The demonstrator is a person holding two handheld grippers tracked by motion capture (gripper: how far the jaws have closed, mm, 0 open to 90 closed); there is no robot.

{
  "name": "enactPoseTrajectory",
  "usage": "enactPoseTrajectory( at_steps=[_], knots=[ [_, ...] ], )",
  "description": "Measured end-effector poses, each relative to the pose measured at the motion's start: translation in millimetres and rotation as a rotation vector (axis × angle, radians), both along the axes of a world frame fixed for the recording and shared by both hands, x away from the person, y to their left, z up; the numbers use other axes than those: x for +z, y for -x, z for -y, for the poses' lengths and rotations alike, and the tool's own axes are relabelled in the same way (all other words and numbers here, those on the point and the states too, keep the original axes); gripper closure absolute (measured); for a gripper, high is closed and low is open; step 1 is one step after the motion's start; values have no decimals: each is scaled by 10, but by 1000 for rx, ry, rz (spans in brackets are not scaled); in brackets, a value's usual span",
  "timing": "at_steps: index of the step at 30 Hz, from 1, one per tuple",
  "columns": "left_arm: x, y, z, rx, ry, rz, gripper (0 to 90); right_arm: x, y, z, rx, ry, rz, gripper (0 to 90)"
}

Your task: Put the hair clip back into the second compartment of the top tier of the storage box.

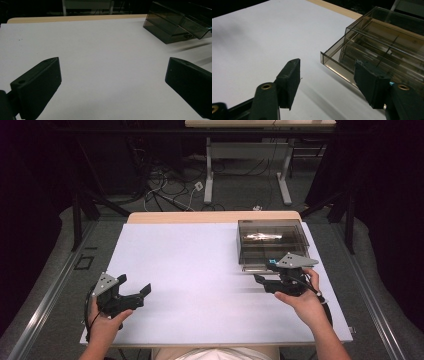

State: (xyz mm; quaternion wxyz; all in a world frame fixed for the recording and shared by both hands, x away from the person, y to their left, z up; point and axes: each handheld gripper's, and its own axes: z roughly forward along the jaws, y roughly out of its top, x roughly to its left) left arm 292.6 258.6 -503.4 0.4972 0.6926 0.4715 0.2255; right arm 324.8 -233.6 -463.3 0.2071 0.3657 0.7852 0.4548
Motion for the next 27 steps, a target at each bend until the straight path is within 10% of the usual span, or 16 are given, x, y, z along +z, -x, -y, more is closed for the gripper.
enactPoseTrajectory(
  at_steps=[27],
  knots=[
    [-11, -7, 28, -4, -4, -2, 2, -430, 384, 416, -181, -36, -19, 162]
  ],
)
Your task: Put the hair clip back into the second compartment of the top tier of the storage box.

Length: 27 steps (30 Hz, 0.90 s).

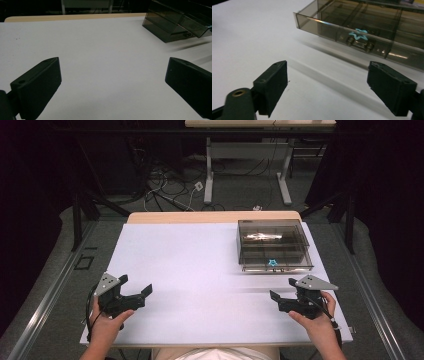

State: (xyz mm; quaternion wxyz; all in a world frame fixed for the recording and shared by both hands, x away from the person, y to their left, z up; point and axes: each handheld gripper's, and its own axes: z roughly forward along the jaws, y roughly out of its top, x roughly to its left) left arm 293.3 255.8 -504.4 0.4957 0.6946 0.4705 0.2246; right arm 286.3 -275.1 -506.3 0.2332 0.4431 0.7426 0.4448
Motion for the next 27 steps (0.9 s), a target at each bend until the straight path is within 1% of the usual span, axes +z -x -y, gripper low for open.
enactPoseTrajectory(
  at_steps=[3, 4, 5, 7, 8, 9, 10, 13, 15, 17, 19, 21, 23, 24, 27],
  knots=[
    [2, 1, -2, -1, 2, -3, 2, -57, -12, 31, -35, 15, -2, 156],
    [2, 2, -6, -3, -3, -5, 2, -79, -17, 44, -41, 18, 3, 155],
    [1, 0, -3, -1, 2, -2, 2, -101, -19, 54, -50, 20, -4, 154],
    [2, 1, -4, -1, 2, -5, 2, -156, -33, 74, -69, 29, -1, 152],
    [2, -1, -5, -2, 2, -2, 2, -183, -38, 82, -78, 26, -9, 149],
    [2, -1, -5, -3, 2, -2, 2, -212, -51, 99, -81, 35, -5, 149],
    [2, -1, 0, -1, 10, 0, 2, -239, -60, 112, -87, 39, -4, 148],
    [2, -3, -5, -3, 3, -1, 2, -311, -83, 131, -113, 42, -4, 134],
    [2, -5, -5, -2, 4, -1, 2, -348, -96, 147, -120, 55, -6, 134],
    [2, -5, -5, -2, 5, 0, 2, -376, -106, 148, -126, 47, -9, 131],
    [2, -5, -6, -1, 5, 1, 2, -400, -118, 152, -139, 59, -8, 110],
    [2, -5, -7, -1, 4, 2, 2, -429, -136, 156, -148, 59, -7, 88],
    [1, -7, -4, 0, 10, 1, 2, -445, -139, 164, -151, 50, -22, 53],
    [1, -9, -8, -1, 3, 2, 2, -450, -138, 165, -155, 54, -26, 38],
    [-4, -15, -4, 0, 8, -1, 2, -452, -139, 162, -158, 57, -29, 26]
  ],
)
